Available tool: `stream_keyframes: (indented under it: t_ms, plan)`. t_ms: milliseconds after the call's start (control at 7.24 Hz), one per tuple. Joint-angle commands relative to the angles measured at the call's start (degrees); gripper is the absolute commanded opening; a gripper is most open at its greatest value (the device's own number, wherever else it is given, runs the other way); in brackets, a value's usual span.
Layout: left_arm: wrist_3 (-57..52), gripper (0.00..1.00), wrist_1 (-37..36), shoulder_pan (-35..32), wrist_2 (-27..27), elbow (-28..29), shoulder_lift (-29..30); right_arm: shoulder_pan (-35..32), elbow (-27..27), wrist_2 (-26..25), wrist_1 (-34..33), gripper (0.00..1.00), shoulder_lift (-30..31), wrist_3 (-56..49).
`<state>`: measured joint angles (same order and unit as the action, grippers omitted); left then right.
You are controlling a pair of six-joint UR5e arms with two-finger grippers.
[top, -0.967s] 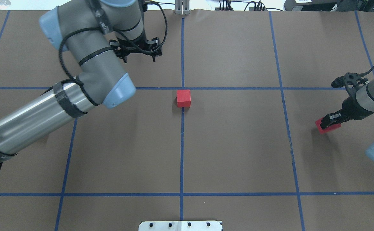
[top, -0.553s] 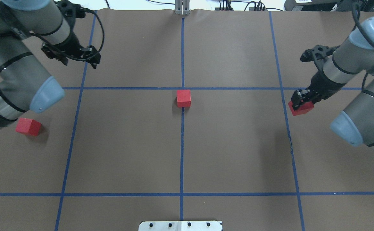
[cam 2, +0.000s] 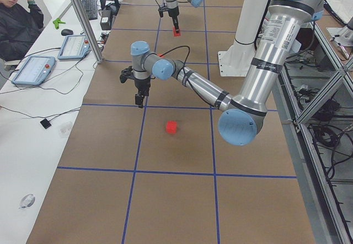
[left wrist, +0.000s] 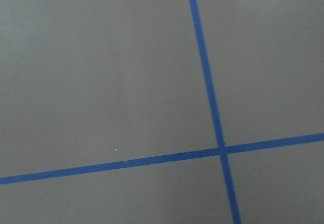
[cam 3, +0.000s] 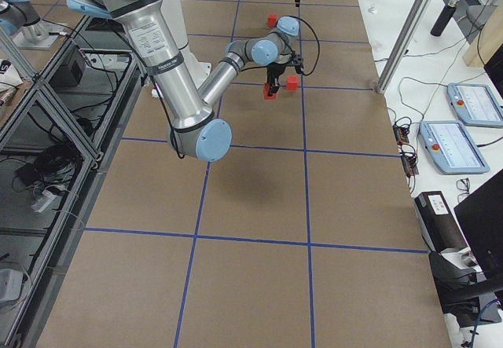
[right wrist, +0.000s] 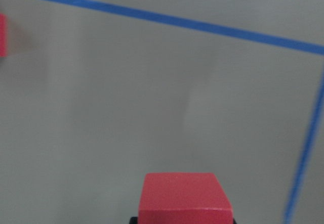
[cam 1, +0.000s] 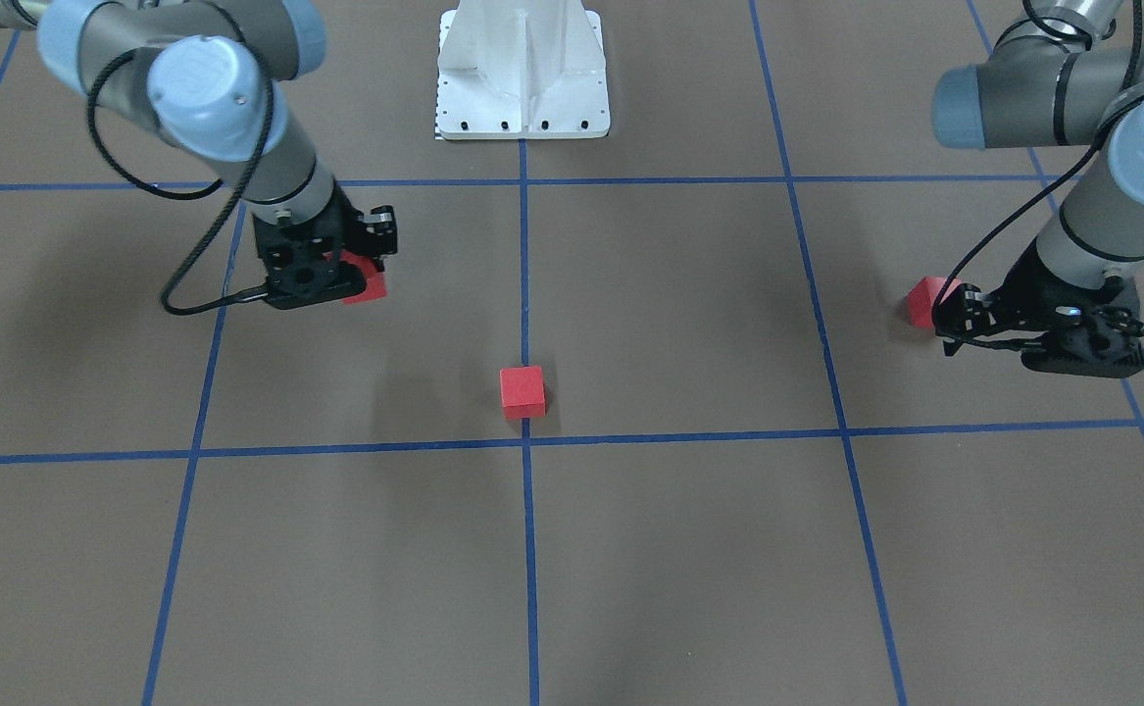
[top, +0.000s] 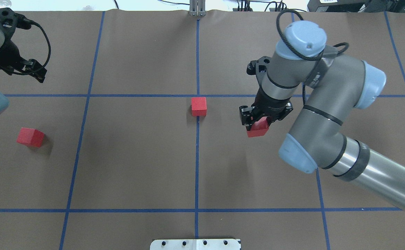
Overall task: Form red blocks into L shape at center
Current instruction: 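Carry the red cube with the right gripper toward the placed cube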
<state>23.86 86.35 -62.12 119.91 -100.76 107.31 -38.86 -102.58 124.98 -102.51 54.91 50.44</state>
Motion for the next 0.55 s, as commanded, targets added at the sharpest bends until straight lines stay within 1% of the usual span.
stream_keyframes:
  t_ms: [0,138,276,414]
  plan:
    - [-2.0,1.00,7.4,-1.2,0.1,-0.5,-6.5,3.8,7.2,-3.0,0.0,0.00,-7.5,4.1]
    - [-1.7,1.00,11.1,-1.1,0.1,0.1,-7.7,4.4,7.3,-3.3,0.0,0.00,-7.5,4.2]
    - [-1.6,1.00,11.1,-1.1,0.1,0.1,-7.7,5.9,7.5,-3.3,0.1,0.00,-8.2,6.3]
    - [-1.6,1.00,11.2,-0.8,0.1,0.1,-7.6,6.4,12.4,-3.3,1.0,0.00,-12.9,9.6]
